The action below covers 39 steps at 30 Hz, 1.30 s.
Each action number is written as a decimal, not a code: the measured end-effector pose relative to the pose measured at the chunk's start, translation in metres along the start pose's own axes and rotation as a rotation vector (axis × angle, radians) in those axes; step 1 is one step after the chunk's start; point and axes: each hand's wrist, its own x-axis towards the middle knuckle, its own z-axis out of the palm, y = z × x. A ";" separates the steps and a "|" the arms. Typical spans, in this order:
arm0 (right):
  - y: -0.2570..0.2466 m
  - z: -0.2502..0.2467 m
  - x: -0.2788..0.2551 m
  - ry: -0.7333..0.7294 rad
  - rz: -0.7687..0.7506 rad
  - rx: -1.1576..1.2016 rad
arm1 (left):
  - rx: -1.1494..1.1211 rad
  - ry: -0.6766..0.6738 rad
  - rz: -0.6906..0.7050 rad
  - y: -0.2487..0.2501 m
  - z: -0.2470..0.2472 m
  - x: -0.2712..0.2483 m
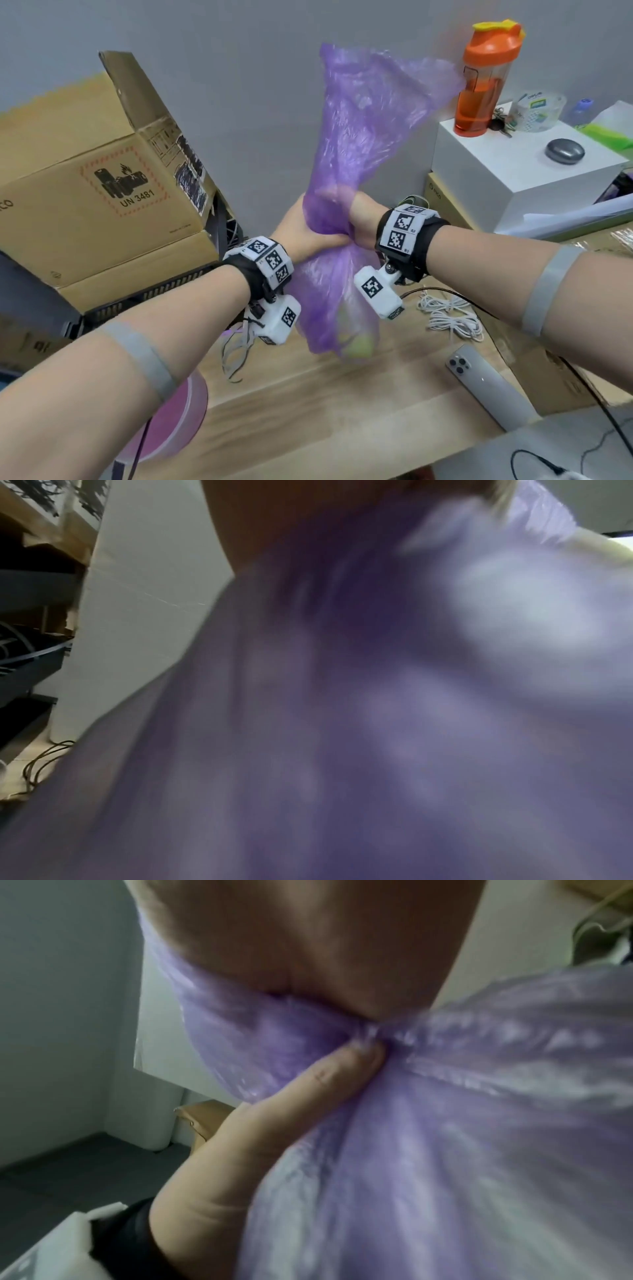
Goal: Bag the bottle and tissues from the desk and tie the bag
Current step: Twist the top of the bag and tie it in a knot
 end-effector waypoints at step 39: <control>-0.030 -0.014 -0.007 0.000 0.024 0.537 | 0.315 -0.196 -0.365 -0.003 0.022 -0.014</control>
